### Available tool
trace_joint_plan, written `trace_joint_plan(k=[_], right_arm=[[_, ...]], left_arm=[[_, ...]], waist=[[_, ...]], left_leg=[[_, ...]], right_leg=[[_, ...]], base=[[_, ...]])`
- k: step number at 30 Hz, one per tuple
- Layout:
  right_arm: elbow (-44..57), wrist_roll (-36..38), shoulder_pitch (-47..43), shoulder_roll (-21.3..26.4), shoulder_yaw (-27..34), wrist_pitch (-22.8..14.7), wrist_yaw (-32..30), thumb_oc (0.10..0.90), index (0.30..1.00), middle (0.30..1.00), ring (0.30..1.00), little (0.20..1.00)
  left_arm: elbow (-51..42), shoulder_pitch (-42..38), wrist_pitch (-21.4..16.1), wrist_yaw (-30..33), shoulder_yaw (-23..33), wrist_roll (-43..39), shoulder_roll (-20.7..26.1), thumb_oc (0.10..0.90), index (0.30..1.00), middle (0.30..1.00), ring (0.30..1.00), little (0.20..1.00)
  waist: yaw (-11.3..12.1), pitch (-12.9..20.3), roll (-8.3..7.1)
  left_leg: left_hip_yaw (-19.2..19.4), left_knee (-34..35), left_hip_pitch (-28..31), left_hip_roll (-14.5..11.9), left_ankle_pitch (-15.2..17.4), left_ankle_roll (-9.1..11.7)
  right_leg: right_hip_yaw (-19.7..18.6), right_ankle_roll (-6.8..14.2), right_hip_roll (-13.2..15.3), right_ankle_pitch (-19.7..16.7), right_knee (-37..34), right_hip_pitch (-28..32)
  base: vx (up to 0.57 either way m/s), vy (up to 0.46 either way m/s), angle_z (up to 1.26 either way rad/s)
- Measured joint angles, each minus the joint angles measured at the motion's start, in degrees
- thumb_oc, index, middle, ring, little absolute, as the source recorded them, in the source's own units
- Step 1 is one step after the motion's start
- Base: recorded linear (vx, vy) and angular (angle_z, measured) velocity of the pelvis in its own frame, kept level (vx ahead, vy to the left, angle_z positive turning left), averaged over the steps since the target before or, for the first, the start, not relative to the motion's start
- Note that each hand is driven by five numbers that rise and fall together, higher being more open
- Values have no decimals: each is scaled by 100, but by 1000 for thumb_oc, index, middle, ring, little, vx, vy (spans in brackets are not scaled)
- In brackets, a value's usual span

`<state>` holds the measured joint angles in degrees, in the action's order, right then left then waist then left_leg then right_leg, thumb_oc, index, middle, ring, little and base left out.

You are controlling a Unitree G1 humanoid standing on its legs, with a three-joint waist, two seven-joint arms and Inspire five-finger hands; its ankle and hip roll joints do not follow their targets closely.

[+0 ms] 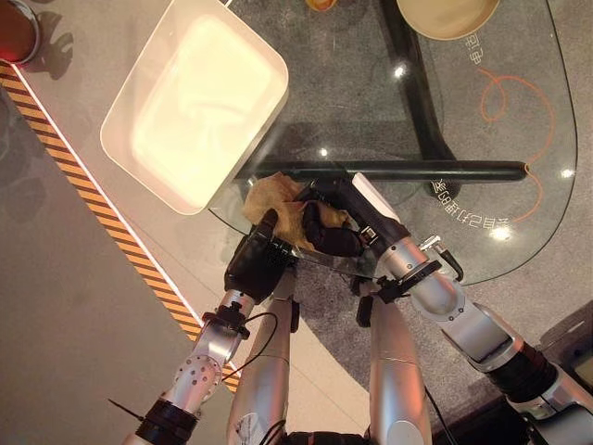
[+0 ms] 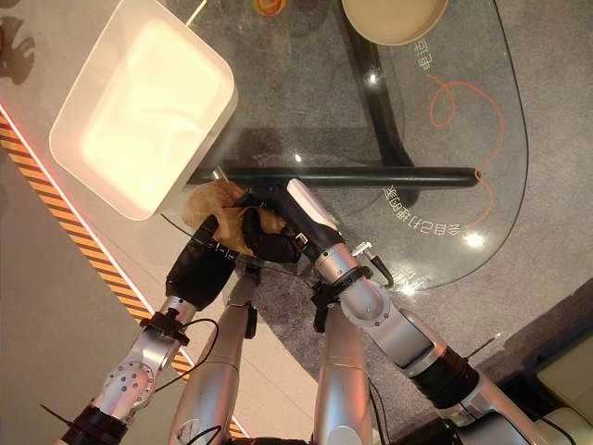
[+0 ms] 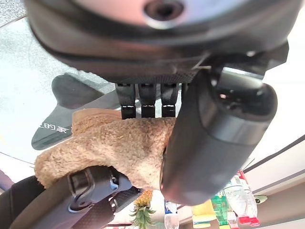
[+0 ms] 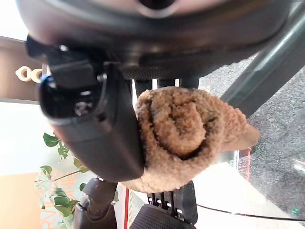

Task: Wipe the table with a cloth and put it in the basket.

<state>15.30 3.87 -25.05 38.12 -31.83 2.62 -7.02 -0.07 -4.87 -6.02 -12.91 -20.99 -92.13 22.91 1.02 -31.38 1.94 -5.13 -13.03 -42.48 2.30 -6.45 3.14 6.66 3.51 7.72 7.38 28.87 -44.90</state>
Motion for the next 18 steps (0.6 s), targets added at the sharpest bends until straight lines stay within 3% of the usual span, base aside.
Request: trace_joint_plan(k=[10, 11, 12, 18], right_arm=[[9, -51, 0, -25, 3, -1, 2, 100, 300, 300, 300, 200], [9, -62, 0, -26, 5, -2, -19, 402, 559, 559, 559, 502], [15, -64, 0, -28, 3, -2, -54, 800, 900, 900, 900, 900], [158, -278, 129, -88, -86, -20, -339, 800, 900, 900, 900, 900]], left_arm=[[3, -4, -44, 5, -9, 0, -4, 100, 300, 300, 300, 200], [3, -4, -47, 5, -9, 0, -5, 100, 300, 300, 300, 200], [3, -4, -56, 7, -9, 0, -5, 100, 300, 300, 300, 200], [3, -30, -103, 15, 77, -7, -62, 100, 300, 300, 300, 200]], waist=[[-6, 0, 0], [-10, 0, 0], [-16, 0, 0], [-80, 0, -1]], left_leg=[[-8, -3, -8, 1, -1, 1], [-9, -3, -9, 1, -1, 1], [-9, -3, -10, 1, 0, 1], [-9, -8, -33, 1, 0, 0]], right_leg=[[9, 0, 2, 1, 0, -2], [10, 0, 2, 1, 0, -2], [10, 0, 2, 1, 0, -3], [10, 0, 3, 1, 0, -25]], base=[[0, 0, 0], [0, 0, 0], [0, 0, 0], [0, 0, 0]])
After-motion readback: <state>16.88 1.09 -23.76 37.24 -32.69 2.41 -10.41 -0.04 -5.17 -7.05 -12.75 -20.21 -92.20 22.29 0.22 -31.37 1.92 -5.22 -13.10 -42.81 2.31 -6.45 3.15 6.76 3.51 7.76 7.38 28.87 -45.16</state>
